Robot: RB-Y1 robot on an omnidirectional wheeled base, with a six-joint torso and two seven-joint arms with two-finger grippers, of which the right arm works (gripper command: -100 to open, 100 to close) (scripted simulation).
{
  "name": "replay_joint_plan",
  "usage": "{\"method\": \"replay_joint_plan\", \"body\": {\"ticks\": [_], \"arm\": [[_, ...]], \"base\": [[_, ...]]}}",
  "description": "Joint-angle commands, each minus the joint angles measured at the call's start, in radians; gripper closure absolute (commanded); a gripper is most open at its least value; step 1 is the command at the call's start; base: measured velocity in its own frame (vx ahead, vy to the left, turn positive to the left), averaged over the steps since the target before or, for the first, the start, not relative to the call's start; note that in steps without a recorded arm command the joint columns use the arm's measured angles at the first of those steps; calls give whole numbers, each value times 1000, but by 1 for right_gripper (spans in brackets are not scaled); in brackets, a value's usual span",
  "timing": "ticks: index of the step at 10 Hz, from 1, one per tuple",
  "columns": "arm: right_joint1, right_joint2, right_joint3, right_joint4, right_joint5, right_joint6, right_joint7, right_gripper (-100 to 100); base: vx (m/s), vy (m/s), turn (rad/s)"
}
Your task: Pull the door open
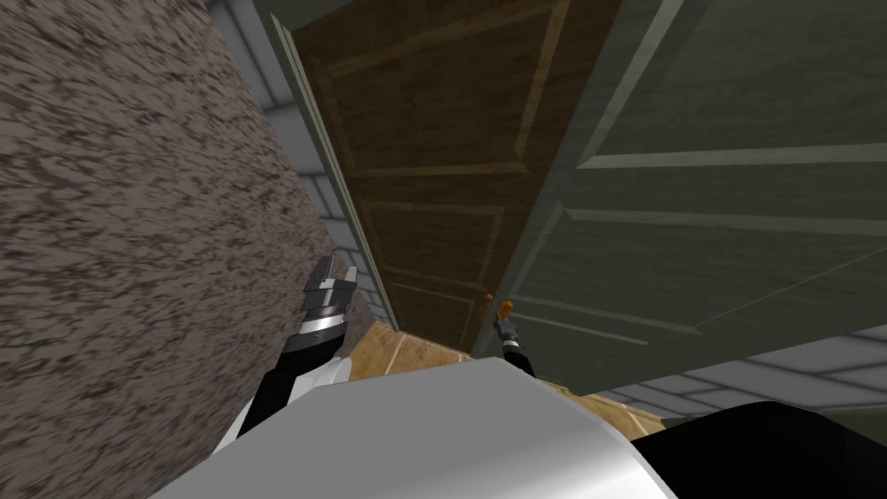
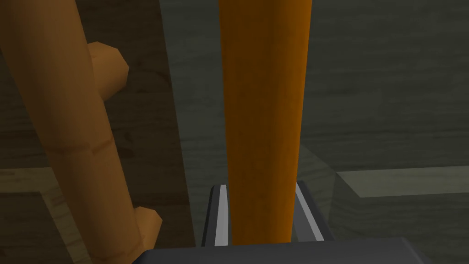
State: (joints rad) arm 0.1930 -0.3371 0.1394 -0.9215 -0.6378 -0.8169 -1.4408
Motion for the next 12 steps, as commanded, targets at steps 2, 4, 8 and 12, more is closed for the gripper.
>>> {"method": "replay_joint_plan", "body": {"ticks": [2,4,8,12], "arm": [[19,-10,-10,28,-6,-3,-3,100],[36,-17,-19,39,-10,-4,-3,100],[65,-30,-37,62,-20,-5,-1,100],[78,-36,-45,73,-24,-5,-1,100]], "base": [[-153,10,-31],[-85,2,-50],[-122,19,-28],[-105,10,-28]]}}
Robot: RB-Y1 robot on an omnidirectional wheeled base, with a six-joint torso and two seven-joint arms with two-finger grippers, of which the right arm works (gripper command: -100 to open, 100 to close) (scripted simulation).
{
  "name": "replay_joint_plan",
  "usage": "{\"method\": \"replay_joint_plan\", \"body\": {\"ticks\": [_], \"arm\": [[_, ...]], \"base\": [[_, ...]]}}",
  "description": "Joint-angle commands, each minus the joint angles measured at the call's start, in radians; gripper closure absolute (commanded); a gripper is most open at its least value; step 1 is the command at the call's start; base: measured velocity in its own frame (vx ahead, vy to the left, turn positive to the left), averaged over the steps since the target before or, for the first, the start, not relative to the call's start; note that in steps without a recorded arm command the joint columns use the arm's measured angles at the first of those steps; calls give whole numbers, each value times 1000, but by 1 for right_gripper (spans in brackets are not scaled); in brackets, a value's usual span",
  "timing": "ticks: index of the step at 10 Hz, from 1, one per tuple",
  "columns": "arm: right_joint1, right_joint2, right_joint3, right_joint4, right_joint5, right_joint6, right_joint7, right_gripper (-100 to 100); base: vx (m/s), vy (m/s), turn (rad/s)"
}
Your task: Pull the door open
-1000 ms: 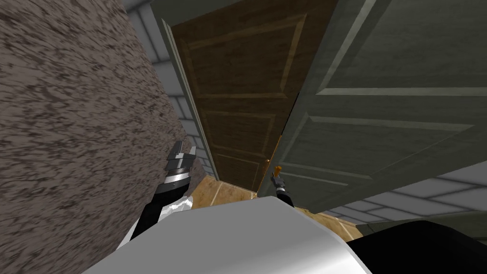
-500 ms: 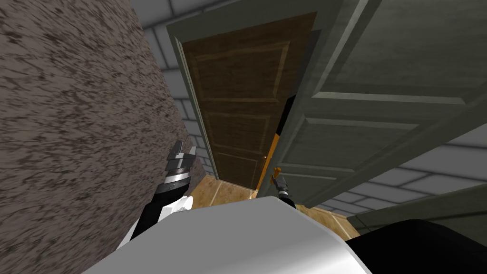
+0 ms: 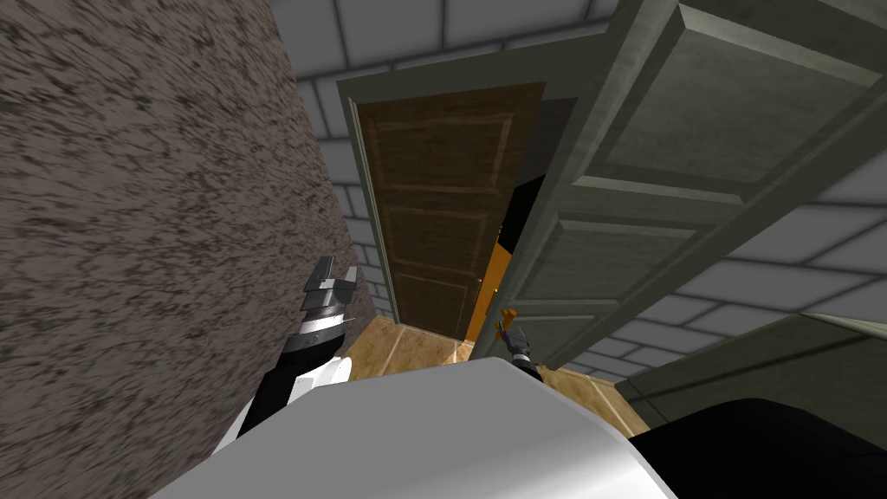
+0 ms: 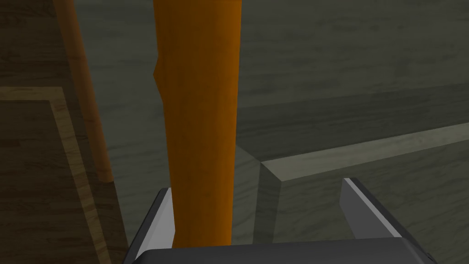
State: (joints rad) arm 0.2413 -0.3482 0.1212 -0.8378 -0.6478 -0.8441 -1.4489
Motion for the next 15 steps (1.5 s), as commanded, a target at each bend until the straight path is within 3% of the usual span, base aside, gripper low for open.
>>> {"method": "replay_joint_plan", "body": {"ticks": [1,9,10,15], "arm": [[30,-25,-27,-11,-14,22,7,100],[39,-29,-33,-3,-17,21,8,100],[39,-29,-33,-44,-17,21,8,100],[39,-29,-33,-3,-17,21,8,100]], "base": [[-28,9,3],[-21,3,-9],[-12,3,0],[7,-2,3]]}}
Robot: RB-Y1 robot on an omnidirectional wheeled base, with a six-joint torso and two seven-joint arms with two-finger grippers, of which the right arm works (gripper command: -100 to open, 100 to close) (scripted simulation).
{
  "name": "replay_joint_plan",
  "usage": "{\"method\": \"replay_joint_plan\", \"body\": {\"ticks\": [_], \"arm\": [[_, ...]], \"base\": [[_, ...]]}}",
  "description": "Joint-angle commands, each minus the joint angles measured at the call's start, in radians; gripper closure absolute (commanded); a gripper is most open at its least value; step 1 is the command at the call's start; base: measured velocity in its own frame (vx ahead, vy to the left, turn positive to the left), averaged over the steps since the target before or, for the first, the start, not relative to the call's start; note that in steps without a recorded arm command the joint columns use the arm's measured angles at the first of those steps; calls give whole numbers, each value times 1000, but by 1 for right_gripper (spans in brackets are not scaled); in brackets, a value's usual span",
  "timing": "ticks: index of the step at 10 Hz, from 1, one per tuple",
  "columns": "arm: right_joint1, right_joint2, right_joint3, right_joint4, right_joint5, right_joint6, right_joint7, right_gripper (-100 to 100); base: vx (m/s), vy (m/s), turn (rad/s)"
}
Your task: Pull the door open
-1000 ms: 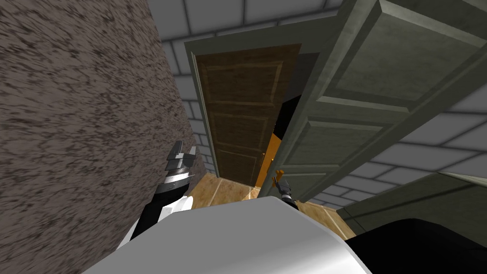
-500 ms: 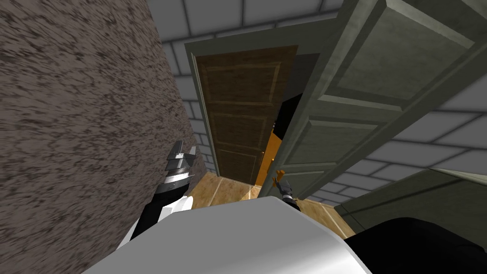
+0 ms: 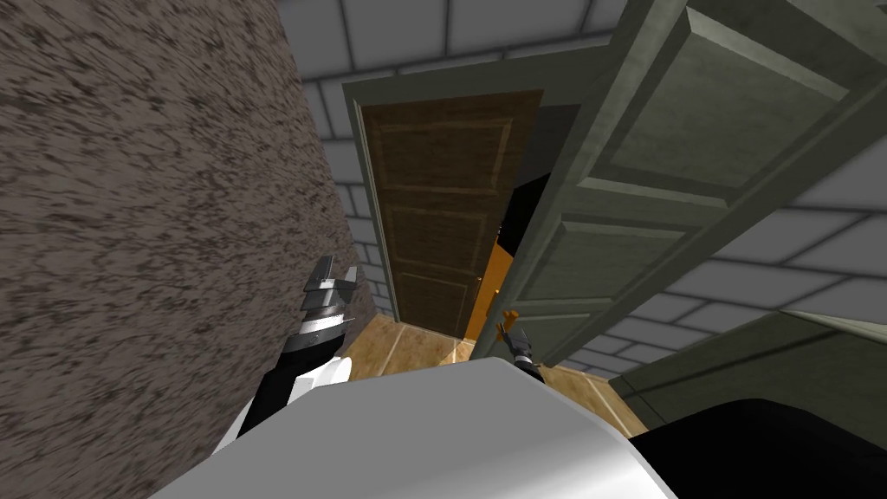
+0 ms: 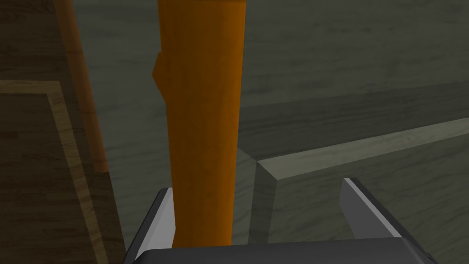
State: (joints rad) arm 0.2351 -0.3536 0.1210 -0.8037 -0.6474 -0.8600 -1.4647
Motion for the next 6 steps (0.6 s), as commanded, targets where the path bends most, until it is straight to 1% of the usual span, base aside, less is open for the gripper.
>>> {"method": "replay_joint_plan", "body": {"ticks": [1,2,3,4,6], "arm": [[8,-20,30,-13,17,-21,-28,100],[13,-31,46,-19,26,-33,-43,100],[15,-37,55,-23,31,-39,-51,100],[20,-50,74,-31,42,-52,-69,100],[31,-78,115,-48,65,-81,-108,100]], "base": [[-139,-14,258],[-202,-27,274],[-172,-60,133],[-172,-78,126],[-214,-98,205]]}}
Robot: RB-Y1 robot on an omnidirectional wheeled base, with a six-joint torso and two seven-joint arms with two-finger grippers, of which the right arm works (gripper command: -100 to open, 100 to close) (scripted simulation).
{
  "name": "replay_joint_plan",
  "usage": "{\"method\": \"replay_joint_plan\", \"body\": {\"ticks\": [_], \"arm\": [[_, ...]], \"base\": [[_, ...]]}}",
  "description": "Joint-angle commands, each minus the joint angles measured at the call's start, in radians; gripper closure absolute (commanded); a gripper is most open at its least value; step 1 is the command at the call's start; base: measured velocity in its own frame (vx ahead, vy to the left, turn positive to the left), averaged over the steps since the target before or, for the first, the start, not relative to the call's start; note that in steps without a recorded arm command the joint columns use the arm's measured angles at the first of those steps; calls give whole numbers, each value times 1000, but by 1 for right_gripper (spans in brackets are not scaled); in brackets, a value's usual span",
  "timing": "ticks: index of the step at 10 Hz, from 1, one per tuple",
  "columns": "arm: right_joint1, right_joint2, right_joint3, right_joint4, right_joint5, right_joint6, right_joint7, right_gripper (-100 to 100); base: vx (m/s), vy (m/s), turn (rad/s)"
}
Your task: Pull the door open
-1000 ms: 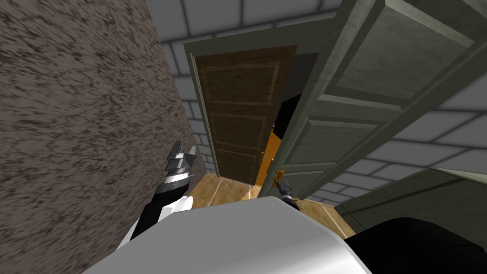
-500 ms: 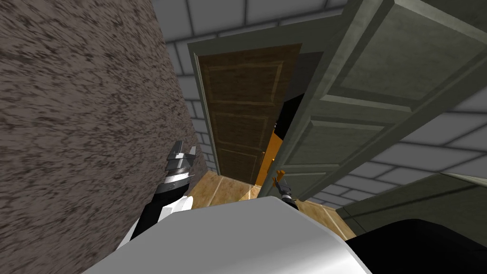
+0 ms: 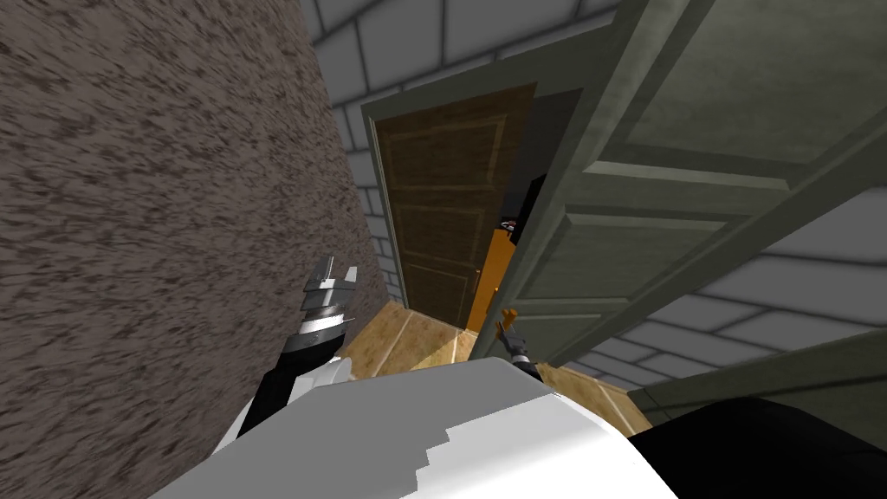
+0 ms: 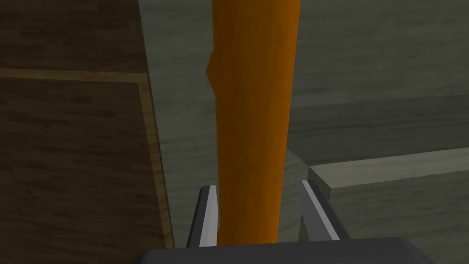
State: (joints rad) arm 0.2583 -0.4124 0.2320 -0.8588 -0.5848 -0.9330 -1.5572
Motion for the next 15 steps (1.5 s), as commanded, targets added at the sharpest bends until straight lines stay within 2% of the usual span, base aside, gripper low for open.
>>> {"method": "replay_joint_plan", "body": {"ticks": [1,7,8,9,15], "arm": [[14,-33,25,-2,15,-24,-35,100],[44,-107,135,-48,77,-102,-139,100],[41,-98,129,-47,72,-85,-127,100],[47,-109,145,-33,82,-113,-146,100],[64,-149,182,8,104,-198,-201,100]], "base": [[-226,-88,213],[-200,-83,175],[-76,-24,39],[-165,-35,169],[-247,-63,159]]}}
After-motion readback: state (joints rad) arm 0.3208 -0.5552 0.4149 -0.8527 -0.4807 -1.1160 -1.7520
